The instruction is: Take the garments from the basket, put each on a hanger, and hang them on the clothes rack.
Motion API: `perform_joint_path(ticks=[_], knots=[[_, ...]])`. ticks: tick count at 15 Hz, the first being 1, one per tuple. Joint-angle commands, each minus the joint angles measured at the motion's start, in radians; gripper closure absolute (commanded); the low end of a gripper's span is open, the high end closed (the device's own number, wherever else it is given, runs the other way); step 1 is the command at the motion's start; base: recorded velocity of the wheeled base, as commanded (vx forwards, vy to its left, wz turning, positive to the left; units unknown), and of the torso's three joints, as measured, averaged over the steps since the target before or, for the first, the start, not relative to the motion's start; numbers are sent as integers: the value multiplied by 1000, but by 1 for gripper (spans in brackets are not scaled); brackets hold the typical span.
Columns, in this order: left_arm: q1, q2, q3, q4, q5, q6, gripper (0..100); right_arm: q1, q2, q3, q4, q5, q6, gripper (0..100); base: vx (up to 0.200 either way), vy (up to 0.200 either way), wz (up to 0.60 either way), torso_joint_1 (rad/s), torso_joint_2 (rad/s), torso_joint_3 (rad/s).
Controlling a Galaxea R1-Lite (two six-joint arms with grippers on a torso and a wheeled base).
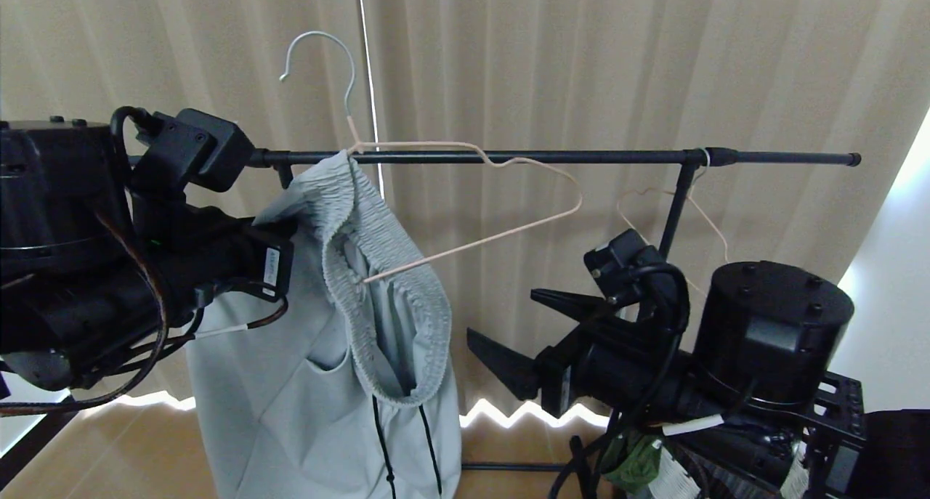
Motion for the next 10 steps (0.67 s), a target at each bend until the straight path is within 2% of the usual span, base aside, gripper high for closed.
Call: perform_joint_path(ticks=[1,5,10], knots=[[-35,-9,-5,-9,-1,-5,100,14,76,-48,0,-9,3,0,0,0,0,0,0,0],[-78,-35,-3,-9,-24,-3,100,13,98,-57,0,-9,1,0,0,0,0,0,0,0],[-82,-53,-7,-9,-42,1,100,13,101,-48,1,-9,3,0,0,0,0,0,0,0]])
